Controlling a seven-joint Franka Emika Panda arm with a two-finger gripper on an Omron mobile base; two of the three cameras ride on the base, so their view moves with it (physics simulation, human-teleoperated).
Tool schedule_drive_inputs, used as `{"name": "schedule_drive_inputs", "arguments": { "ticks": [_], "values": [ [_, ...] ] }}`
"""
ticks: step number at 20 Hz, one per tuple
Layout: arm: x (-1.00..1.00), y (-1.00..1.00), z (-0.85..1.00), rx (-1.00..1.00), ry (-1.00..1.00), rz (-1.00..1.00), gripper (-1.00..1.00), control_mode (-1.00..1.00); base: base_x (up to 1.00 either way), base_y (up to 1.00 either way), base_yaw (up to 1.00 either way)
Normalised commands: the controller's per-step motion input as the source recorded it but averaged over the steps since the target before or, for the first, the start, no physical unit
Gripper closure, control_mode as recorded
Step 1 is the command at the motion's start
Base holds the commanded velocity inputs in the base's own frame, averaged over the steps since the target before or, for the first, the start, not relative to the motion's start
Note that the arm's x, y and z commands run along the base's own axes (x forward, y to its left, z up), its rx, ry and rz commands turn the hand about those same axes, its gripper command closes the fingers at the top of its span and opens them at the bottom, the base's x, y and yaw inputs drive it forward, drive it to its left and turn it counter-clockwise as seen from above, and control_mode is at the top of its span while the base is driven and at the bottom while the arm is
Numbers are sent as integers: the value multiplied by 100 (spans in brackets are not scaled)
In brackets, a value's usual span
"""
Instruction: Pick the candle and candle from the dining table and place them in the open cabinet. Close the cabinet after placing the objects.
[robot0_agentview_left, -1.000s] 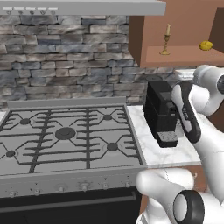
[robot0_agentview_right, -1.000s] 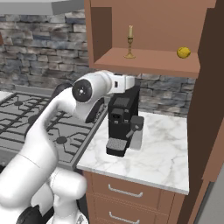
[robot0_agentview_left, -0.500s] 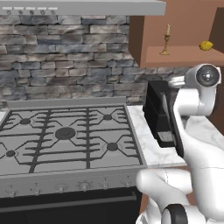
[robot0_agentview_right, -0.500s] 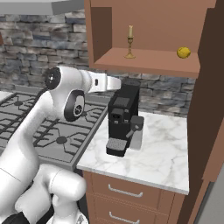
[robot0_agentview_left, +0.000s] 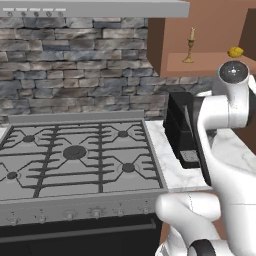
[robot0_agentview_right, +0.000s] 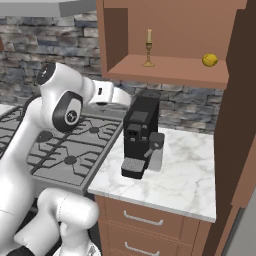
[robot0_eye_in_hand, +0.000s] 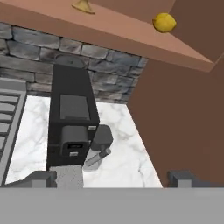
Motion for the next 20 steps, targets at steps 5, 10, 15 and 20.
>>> {"name": "schedule_drive_inputs", "arguments": {
  "ticks": [5,10,15,20],
  "values": [
    [-36,4,-45,0,3,-3,-100,-100,0,0,0],
    [-29,5,-50,1,0,0,-100,-100,0,0,0],
    [-19,1,-38,13,4,0,-100,-100,0,0,0],
    [-15,0,-33,13,6,0,-100,-100,0,0,0]
  ]
}}
